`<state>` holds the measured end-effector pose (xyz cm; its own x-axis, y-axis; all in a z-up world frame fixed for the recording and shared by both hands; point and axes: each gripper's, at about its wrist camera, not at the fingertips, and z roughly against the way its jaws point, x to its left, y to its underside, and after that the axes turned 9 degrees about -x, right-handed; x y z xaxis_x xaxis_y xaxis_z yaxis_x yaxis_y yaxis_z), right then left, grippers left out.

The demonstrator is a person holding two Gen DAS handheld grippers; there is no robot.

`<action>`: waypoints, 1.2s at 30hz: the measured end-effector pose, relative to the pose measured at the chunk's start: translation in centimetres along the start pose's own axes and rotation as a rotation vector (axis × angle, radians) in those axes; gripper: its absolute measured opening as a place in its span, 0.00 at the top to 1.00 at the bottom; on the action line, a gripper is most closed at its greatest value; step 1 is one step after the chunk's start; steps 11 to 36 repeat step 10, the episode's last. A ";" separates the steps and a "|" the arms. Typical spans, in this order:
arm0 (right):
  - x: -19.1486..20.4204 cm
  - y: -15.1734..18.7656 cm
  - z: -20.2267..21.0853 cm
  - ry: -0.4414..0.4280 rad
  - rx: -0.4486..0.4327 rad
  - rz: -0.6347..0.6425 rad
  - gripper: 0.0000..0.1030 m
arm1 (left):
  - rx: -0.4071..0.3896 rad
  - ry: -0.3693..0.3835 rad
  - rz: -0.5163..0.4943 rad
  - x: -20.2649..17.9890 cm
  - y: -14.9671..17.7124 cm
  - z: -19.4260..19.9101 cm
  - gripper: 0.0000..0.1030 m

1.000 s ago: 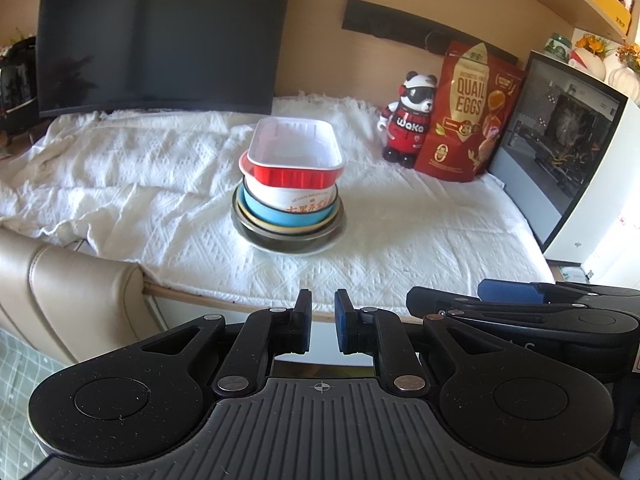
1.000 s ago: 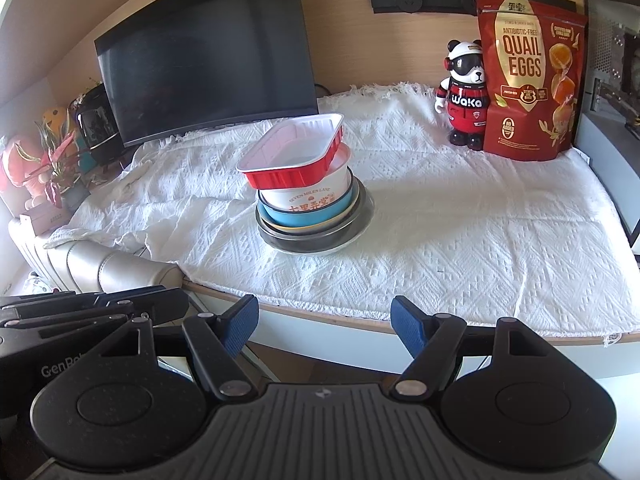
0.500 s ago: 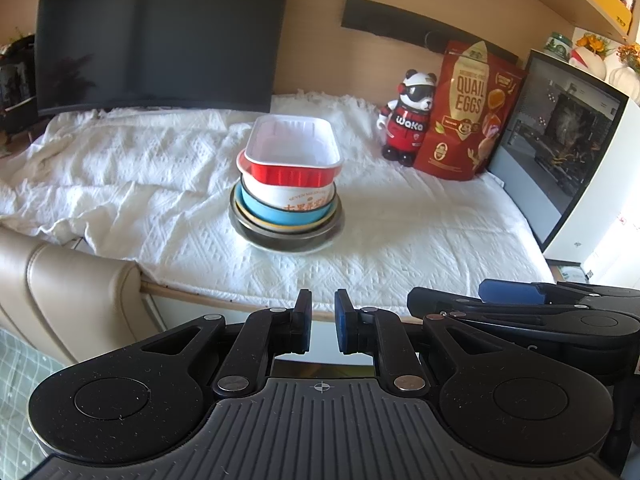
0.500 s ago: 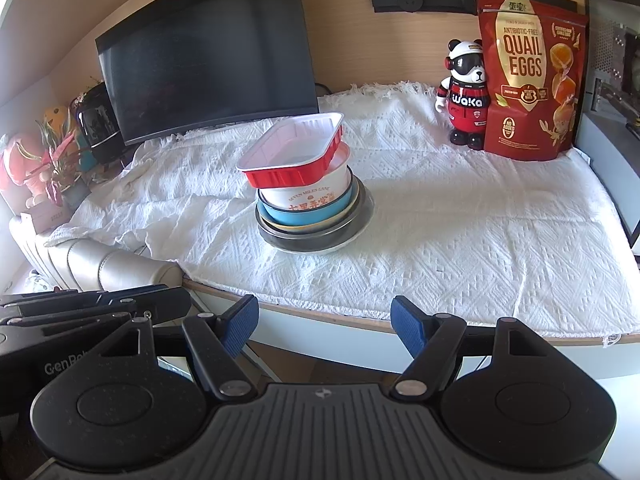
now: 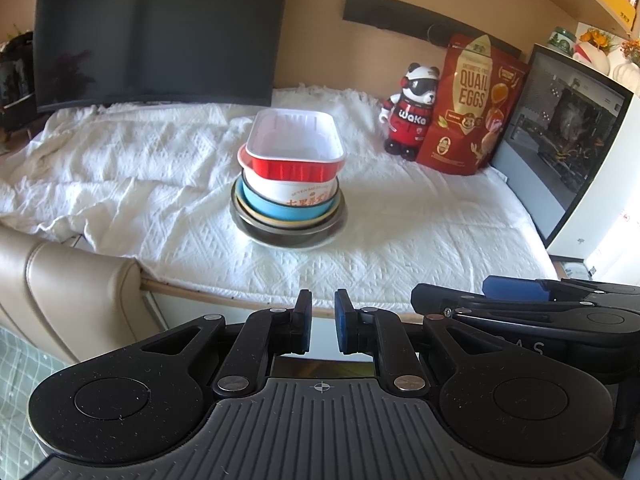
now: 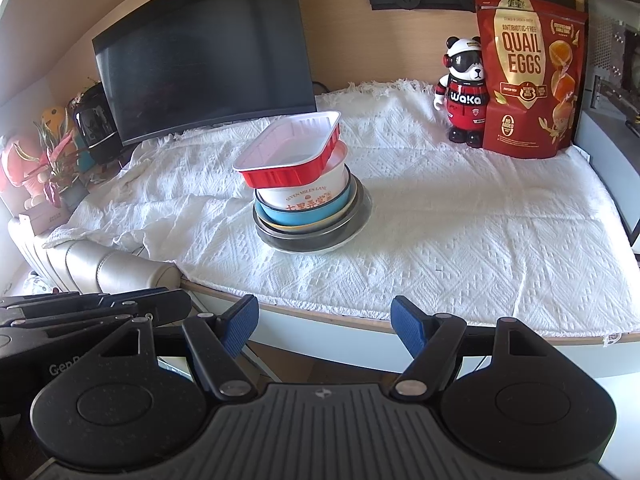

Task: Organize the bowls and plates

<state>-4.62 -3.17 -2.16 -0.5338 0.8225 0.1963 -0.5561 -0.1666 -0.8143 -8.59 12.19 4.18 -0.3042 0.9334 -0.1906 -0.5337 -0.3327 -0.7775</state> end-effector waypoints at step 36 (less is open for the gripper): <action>0.3 -0.2 -1.1 0.000 0.015 0.013 0.28 | 0.034 -0.031 0.019 1.5 -0.1 -1.2 0.86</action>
